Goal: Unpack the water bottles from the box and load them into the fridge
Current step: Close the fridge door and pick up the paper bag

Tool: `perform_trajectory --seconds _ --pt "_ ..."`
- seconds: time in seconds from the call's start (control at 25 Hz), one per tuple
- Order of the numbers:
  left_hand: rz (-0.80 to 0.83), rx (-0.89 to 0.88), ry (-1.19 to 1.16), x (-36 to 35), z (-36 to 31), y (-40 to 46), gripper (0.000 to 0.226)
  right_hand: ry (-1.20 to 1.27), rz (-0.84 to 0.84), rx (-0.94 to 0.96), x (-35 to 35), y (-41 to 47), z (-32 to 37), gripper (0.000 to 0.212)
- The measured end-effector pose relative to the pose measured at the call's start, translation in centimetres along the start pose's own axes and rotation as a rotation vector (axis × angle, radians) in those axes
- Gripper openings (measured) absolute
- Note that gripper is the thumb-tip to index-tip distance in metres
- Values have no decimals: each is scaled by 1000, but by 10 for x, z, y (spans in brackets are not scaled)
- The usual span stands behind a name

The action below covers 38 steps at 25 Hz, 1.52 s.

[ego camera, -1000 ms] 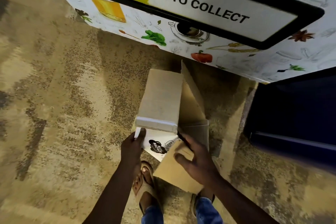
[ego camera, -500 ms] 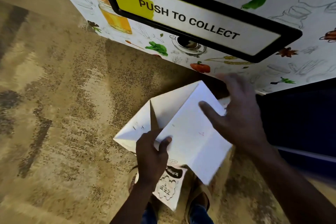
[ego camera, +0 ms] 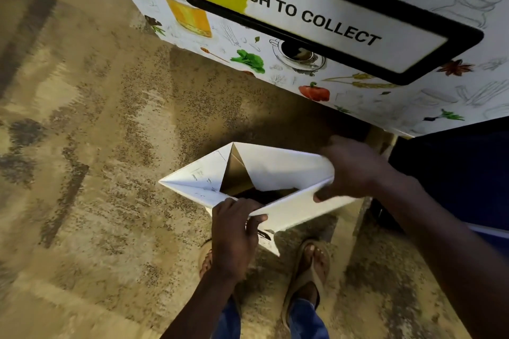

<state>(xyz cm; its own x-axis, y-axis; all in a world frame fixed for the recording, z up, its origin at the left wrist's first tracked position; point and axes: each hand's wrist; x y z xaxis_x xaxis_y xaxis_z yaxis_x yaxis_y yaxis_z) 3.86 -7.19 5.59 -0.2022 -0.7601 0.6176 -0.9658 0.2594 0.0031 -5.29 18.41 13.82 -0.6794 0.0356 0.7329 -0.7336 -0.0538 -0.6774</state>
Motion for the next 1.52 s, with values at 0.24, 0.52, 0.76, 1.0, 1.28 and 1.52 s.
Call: perform_trajectory --seconds 0.24,0.52,0.76,1.0,1.28,1.52 --pt "53 214 70 17 -8 6 78 -134 -81 44 -16 -44 18 44" --pt "535 -48 419 61 17 49 49 27 -217 50 -34 -102 20 21" --pt "434 -288 474 87 -75 43 48 16 -152 -6 6 -154 33 48" --pt "362 -459 388 125 -198 42 39 125 -302 19 69 -211 56 39" --pt "-63 -314 520 282 -290 98 82 440 -545 -165 139 -313 16 41" --pt "-227 101 -392 350 -374 126 127 711 -767 -109 204 -395 26 36"
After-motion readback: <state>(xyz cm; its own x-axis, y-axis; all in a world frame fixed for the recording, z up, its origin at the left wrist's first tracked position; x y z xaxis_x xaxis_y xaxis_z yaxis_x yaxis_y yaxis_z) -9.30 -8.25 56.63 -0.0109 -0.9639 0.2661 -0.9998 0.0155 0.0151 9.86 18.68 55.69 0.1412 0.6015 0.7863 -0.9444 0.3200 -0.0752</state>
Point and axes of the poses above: each hand's wrist, its own y-axis towards the middle knuckle, its own x-axis out of the back of the hand, z = x × y, and after that the axes turned 7 degrees about -y, right-handed
